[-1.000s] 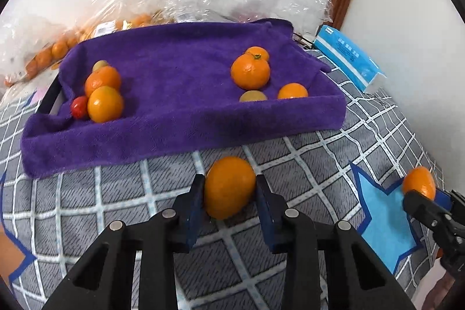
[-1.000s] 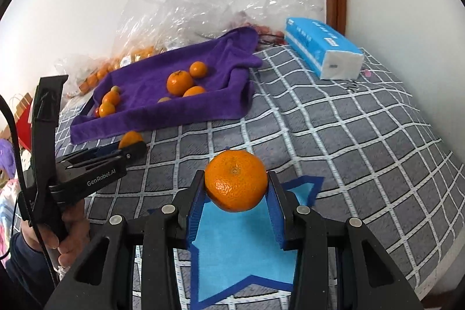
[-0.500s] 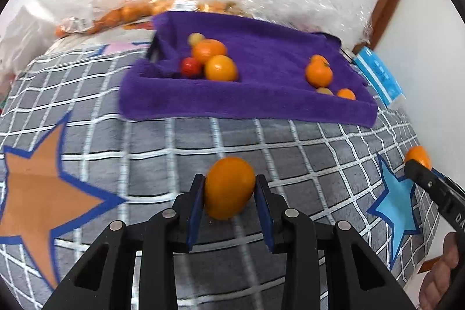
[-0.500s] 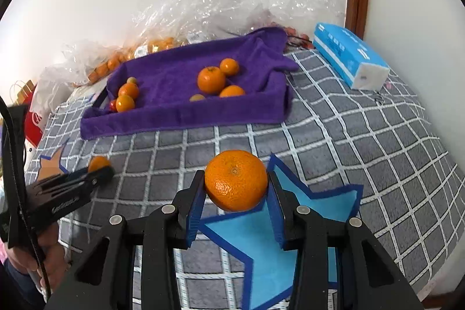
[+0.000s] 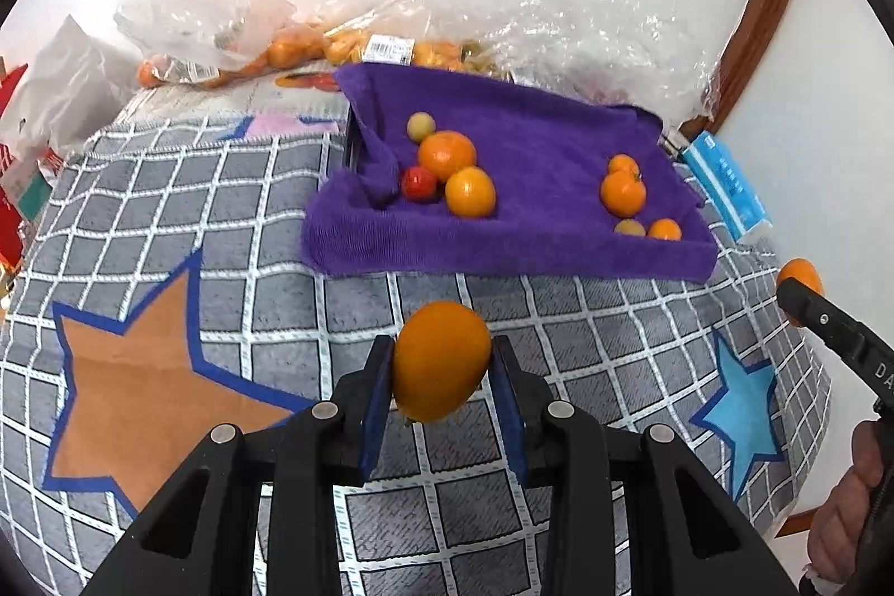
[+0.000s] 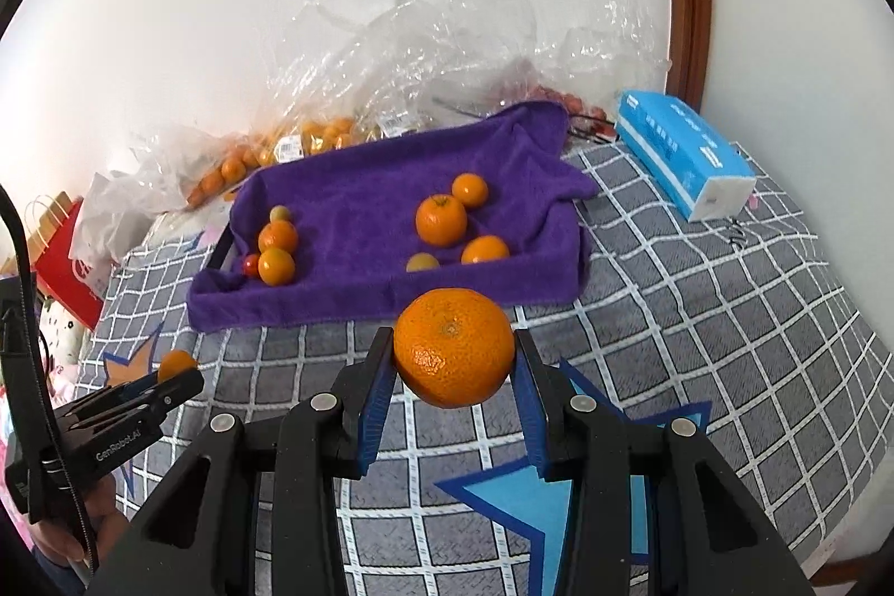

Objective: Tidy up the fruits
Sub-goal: 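Carry both held fruits over the purple towel and lower them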

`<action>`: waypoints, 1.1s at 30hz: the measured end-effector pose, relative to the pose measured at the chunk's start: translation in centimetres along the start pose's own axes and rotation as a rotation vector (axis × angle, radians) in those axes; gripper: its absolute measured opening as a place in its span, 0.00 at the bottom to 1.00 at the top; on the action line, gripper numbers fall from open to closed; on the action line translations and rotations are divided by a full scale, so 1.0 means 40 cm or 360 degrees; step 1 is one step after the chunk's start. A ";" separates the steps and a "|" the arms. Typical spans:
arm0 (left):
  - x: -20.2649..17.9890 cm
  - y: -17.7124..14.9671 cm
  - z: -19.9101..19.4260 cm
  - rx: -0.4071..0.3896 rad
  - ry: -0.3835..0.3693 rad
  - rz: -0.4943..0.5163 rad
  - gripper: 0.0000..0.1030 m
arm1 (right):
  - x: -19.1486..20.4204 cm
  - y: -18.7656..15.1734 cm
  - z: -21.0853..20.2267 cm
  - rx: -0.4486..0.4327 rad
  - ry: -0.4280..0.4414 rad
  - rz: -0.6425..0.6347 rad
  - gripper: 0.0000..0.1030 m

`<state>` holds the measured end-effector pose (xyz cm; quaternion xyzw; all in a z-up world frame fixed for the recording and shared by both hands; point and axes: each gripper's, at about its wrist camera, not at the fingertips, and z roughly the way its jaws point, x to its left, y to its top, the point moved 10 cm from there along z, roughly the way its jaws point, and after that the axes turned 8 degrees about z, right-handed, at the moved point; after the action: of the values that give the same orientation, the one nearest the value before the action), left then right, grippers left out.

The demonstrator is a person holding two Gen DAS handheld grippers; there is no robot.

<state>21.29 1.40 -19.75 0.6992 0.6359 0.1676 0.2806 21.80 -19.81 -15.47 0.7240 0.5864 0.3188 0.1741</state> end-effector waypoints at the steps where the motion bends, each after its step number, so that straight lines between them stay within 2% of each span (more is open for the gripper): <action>1: 0.001 0.004 -0.003 -0.0002 -0.0003 0.0001 0.31 | 0.002 0.004 -0.001 -0.0004 0.0000 0.0001 0.39; 4: 0.002 0.015 -0.013 -0.0010 -0.0035 -0.0001 0.31 | 0.007 0.016 0.000 -0.0012 -0.0008 0.0004 0.39; 16: 0.021 0.059 -0.056 -0.0065 -0.0013 -0.0031 0.31 | 0.034 0.035 -0.001 -0.0015 0.0007 -0.0009 0.39; 33: 0.020 0.105 -0.064 -0.0107 -0.0062 -0.0067 0.31 | 0.040 0.053 0.014 0.0002 -0.0003 -0.0012 0.39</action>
<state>23.23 2.50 -15.29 0.6790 0.6388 0.1694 0.3196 23.91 -18.75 -14.16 0.7222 0.5892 0.3171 0.1752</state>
